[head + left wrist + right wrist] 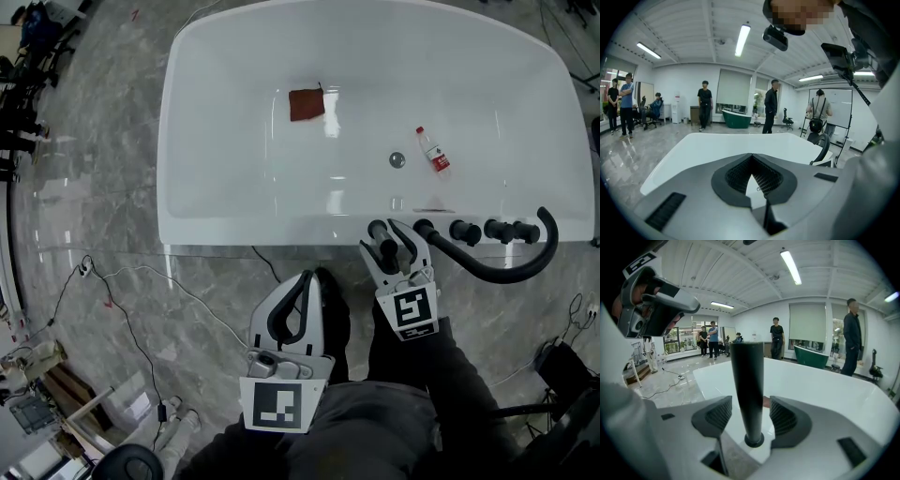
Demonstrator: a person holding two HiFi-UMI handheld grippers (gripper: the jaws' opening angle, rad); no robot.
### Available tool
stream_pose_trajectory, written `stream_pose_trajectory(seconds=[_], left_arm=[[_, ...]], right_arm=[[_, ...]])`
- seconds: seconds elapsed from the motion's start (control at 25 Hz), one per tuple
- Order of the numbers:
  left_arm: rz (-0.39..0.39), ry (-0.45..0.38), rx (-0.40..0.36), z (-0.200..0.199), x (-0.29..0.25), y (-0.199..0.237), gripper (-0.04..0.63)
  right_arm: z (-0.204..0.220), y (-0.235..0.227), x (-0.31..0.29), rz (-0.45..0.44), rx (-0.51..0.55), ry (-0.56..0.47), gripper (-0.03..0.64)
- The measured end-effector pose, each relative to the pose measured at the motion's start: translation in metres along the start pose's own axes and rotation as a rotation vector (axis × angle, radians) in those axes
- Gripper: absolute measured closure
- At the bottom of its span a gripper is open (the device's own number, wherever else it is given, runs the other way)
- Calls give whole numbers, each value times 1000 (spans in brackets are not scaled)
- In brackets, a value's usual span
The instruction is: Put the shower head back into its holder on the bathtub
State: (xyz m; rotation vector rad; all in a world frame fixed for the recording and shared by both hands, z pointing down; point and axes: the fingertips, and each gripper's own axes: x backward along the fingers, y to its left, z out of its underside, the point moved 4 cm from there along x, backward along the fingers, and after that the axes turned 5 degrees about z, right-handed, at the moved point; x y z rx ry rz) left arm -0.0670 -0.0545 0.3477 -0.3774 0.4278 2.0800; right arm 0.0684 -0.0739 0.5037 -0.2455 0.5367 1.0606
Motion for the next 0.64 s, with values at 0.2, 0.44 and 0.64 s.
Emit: stream_pose_trajectory(seconds=[0.2, 0.44, 0.64], left_arm=[[-5, 2, 5, -1, -1, -2, 592], [-16, 5, 16, 1, -1, -1, 592], [-16, 0, 15, 4, 0, -2, 592]], right_arm=[[-3, -1, -1, -9, 6, -4, 371], [-2, -1, 0, -12, 10, -6, 371], [0, 0, 0, -10, 13, -9, 371]])
